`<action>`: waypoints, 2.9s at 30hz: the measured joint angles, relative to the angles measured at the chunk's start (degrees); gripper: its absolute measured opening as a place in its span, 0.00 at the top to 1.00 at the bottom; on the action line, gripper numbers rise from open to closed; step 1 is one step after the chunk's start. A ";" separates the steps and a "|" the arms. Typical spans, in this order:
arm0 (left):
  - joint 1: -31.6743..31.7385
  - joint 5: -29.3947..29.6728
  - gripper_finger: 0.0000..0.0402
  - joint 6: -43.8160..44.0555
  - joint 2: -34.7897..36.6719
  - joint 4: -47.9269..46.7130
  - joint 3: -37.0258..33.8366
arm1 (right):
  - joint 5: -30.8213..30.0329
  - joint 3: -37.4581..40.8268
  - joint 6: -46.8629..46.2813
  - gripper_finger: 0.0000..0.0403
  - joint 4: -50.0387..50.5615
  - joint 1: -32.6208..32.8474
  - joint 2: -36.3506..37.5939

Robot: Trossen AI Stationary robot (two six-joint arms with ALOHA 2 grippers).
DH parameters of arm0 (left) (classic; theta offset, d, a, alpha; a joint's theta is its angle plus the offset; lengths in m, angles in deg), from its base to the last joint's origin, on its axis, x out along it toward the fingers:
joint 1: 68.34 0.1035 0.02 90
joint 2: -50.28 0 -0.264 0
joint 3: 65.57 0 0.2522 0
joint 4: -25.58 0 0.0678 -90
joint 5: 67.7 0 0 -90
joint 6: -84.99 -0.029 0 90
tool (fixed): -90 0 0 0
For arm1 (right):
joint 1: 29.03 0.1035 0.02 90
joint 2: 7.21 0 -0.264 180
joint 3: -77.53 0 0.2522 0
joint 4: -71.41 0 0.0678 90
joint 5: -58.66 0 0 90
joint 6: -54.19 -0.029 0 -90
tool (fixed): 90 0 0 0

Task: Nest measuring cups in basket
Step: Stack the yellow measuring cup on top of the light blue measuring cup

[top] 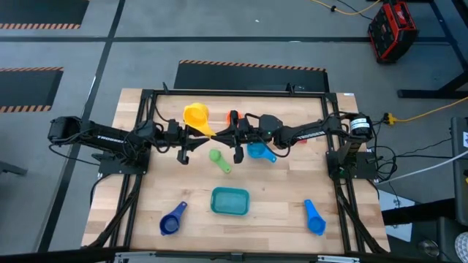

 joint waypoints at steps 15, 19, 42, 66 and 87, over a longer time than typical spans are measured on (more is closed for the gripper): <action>0.04 2.78 0.74 0.02 -0.04 -5.24 0.07 | 3.08 0.07 2.50 0.98 11.49 -3.43 5.00; -0.05 1.80 0.74 0.02 -0.04 -6.57 0.07 | 2.06 0.07 4.57 0.98 18.81 -4.45 9.28; -0.02 2.35 0.74 0.02 -0.04 -18.42 0.04 | 5.75 3.00 -13.66 0.97 74.11 -4.86 43.15; -0.02 2.39 0.74 0.22 -0.04 -18.66 0.03 | 5.60 41.10 -36.79 0.97 33.55 -0.92 44.82; -0.02 2.41 0.74 0.22 -0.04 -18.82 0.02 | -1.17 47.95 -37.31 0.97 26.79 -0.94 44.65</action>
